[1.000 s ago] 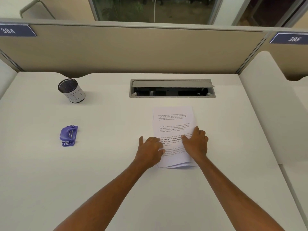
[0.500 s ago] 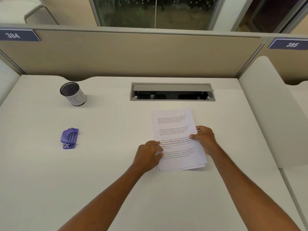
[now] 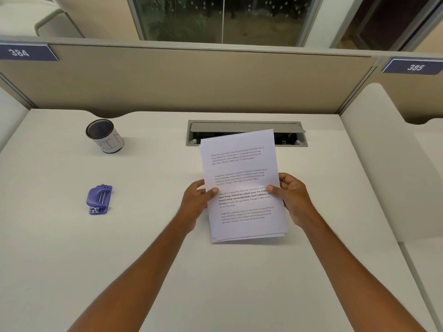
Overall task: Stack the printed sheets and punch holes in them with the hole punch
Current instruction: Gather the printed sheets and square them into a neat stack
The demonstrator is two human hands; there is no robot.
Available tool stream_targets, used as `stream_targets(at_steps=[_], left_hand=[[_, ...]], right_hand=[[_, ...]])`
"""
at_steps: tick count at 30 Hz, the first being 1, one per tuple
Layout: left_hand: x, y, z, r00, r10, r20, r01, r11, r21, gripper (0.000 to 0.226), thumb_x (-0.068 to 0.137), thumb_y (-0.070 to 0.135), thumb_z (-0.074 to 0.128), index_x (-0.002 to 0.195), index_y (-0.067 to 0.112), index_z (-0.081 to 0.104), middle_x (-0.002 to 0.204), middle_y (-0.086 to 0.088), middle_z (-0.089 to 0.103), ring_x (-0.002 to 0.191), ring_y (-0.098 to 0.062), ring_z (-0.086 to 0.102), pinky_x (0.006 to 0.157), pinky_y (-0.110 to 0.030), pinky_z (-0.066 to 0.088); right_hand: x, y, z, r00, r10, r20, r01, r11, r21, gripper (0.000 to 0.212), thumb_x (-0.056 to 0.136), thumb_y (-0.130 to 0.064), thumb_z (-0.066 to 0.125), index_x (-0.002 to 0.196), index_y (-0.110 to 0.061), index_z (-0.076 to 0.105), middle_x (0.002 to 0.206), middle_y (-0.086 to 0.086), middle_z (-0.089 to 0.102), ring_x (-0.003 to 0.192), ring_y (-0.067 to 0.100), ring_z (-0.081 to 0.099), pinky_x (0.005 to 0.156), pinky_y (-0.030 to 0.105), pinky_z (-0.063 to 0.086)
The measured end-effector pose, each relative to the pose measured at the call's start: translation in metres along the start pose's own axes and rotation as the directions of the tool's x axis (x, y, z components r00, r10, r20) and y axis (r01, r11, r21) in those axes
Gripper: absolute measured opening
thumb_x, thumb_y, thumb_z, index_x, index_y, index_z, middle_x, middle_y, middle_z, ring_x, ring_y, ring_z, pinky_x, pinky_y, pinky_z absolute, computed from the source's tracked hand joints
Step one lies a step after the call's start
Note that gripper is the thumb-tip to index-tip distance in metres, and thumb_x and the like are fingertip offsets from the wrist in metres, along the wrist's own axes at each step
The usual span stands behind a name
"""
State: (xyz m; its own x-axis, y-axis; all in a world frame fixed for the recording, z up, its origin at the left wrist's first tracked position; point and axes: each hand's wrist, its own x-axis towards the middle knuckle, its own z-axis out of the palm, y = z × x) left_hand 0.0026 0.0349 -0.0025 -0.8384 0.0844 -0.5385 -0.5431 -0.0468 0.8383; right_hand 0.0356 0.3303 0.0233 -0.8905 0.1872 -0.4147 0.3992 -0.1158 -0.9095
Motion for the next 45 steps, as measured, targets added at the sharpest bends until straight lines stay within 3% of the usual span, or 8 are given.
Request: stream_targets(at_steps=[4, 8, 12, 16, 26, 37, 41, 45], left_hand=[[-0.007, 0.017, 0.002, 0.977, 0.2, 0.07, -0.193, 0.976, -0.1, 0.024, 0.103, 0.012, 0.076, 0.126, 0.02, 0.077, 0.122, -0.001, 0.085, 0.11, -0.02, 0.083, 0.084, -0.029, 0.067], [-0.019, 0.037, 0.009, 0.93, 0.367, 0.008, -0.366, 0.929, -0.06, 0.02, 0.104, 0.016, 0.075, 0.121, 0.027, 0.08, 0.122, 0.006, 0.085, 0.11, -0.012, 0.081, 0.088, -0.022, 0.064], [-0.027, 0.05, 0.015, 0.904, 0.426, 0.017, -0.426, 0.905, -0.011, 0.023, 0.102, 0.026, 0.079, 0.123, 0.036, 0.078, 0.123, 0.011, 0.084, 0.113, -0.015, 0.08, 0.094, -0.026, 0.066], [-0.03, 0.048, 0.022, 0.908, 0.415, 0.057, -0.418, 0.904, 0.092, 0.027, 0.102, 0.027, 0.079, 0.124, 0.042, 0.074, 0.116, 0.022, 0.083, 0.11, -0.007, 0.079, 0.095, -0.026, 0.066], [-0.034, 0.044, 0.04, 0.912, 0.403, 0.076, -0.41, 0.904, 0.119, 0.032, 0.109, 0.029, 0.069, 0.14, 0.036, 0.065, 0.127, 0.01, 0.078, 0.116, -0.019, 0.075, 0.095, -0.033, 0.067], [-0.036, 0.036, 0.041, 0.933, 0.358, 0.038, -0.36, 0.931, 0.07, 0.035, 0.107, 0.031, 0.071, 0.143, 0.031, 0.067, 0.129, 0.007, 0.08, 0.117, -0.02, 0.075, 0.096, -0.036, 0.067], [-0.036, 0.037, 0.041, 0.932, 0.361, 0.01, -0.361, 0.931, 0.051, 0.026, 0.108, 0.03, 0.07, 0.133, 0.036, 0.069, 0.123, 0.009, 0.081, 0.113, -0.021, 0.078, 0.091, -0.032, 0.068], [-0.035, 0.046, 0.028, 0.93, 0.367, -0.007, -0.366, 0.925, -0.098, 0.028, 0.104, 0.028, 0.074, 0.132, 0.021, 0.073, 0.125, 0.0, 0.083, 0.114, -0.023, 0.08, 0.097, -0.041, 0.065]], right_hand=[[-0.002, -0.01, 0.001, 0.997, -0.077, 0.018, 0.076, 0.997, 0.014, 0.03, 0.092, 0.0, 0.082, 0.117, -0.015, 0.074, 0.118, 0.005, 0.085, 0.099, 0.021, 0.082, 0.076, 0.029, 0.065], [-0.001, -0.021, -0.001, 0.983, -0.182, 0.015, 0.182, 0.983, 0.004, 0.031, 0.092, 0.005, 0.08, 0.113, -0.018, 0.077, 0.119, 0.005, 0.084, 0.108, 0.023, 0.081, 0.095, 0.035, 0.066], [-0.002, -0.027, 0.003, 0.966, -0.257, 0.009, 0.257, 0.966, -0.018, 0.038, 0.091, 0.004, 0.081, 0.118, -0.023, 0.081, 0.122, -0.001, 0.084, 0.105, 0.019, 0.081, 0.091, 0.028, 0.065], [-0.004, -0.023, 0.008, 0.971, -0.238, -0.013, 0.238, 0.971, 0.015, 0.035, 0.087, 0.004, 0.085, 0.11, -0.023, 0.082, 0.117, -0.003, 0.085, 0.099, 0.015, 0.08, 0.086, 0.023, 0.063], [-0.007, -0.015, 0.016, 0.974, -0.22, -0.054, 0.223, 0.972, 0.072, 0.043, 0.081, -0.003, 0.091, 0.12, -0.015, 0.078, 0.116, 0.0, 0.085, 0.096, 0.014, 0.08, 0.081, 0.023, 0.063], [-0.011, -0.006, 0.024, 0.979, -0.193, -0.06, 0.197, 0.978, 0.07, 0.051, 0.072, -0.016, 0.092, 0.121, -0.015, 0.077, 0.116, -0.001, 0.085, 0.096, 0.016, 0.08, 0.079, 0.022, 0.063], [-0.013, -0.002, 0.02, 0.982, -0.186, -0.027, 0.187, 0.982, 0.026, 0.05, 0.076, -0.019, 0.092, 0.124, -0.018, 0.077, 0.12, -0.002, 0.084, 0.102, 0.019, 0.08, 0.083, 0.022, 0.063], [-0.017, 0.001, 0.007, 0.987, -0.158, 0.008, 0.157, 0.987, 0.042, 0.048, 0.08, -0.026, 0.092, 0.124, -0.017, 0.074, 0.123, 0.001, 0.084, 0.108, 0.018, 0.08, 0.09, 0.025, 0.061]])
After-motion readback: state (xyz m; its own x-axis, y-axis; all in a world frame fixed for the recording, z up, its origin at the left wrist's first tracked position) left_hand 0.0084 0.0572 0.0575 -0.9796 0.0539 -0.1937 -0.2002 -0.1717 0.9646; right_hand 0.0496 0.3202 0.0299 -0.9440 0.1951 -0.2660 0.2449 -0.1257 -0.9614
